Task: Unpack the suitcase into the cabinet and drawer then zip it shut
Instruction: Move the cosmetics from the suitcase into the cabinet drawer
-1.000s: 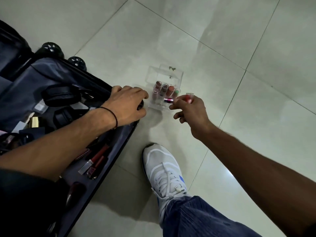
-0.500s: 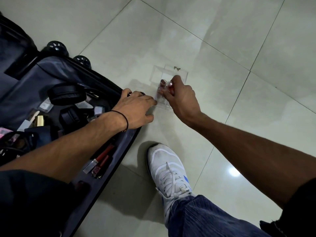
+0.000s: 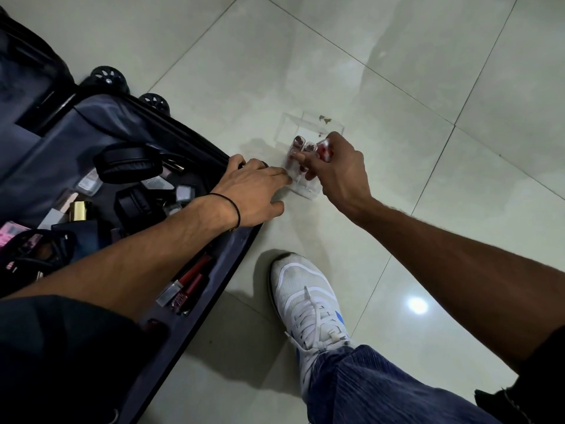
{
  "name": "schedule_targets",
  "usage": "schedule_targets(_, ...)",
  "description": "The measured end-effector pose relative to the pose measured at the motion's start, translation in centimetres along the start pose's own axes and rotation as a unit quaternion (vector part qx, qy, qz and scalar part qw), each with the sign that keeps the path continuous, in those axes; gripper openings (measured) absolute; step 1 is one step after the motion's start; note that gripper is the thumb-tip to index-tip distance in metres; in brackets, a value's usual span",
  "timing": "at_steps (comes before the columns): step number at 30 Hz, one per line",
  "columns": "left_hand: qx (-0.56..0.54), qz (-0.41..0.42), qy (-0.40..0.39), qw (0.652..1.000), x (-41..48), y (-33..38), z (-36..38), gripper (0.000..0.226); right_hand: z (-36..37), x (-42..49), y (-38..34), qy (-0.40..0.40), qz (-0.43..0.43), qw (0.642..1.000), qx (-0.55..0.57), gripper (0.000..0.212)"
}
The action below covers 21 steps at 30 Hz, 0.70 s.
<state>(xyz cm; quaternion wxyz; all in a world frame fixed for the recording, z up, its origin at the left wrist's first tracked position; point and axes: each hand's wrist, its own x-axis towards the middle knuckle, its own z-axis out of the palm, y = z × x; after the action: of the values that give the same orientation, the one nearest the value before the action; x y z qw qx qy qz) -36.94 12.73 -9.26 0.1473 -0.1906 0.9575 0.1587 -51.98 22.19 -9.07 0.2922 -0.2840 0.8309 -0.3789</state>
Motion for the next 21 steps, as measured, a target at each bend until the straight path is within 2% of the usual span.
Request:
schedule_targets(6,0.004,0.001,-0.018,1.000,0.4,-0.3,0.3,0.038,-0.2,0.0,-0.3,-0.002,0.011,0.999,0.036,0.048)
schedule_targets(11,0.005,0.000,-0.029,1.000,0.6,-0.4,0.5,0.037,0.1,-0.1,-0.1,-0.010,0.008,1.000,0.024,0.041)
schedule_targets(15,0.007,0.001,-0.029,1.000,0.6,-0.4,0.5,0.037,0.3,0.3,0.0,-0.004,-0.019,0.998,-0.057,0.035)
schedule_targets(21,0.009,-0.007,-0.033,0.999,0.6,-0.2,0.3,0.043,0.0,1.0,-0.4,0.007,-0.098,0.972,-0.213,0.027)
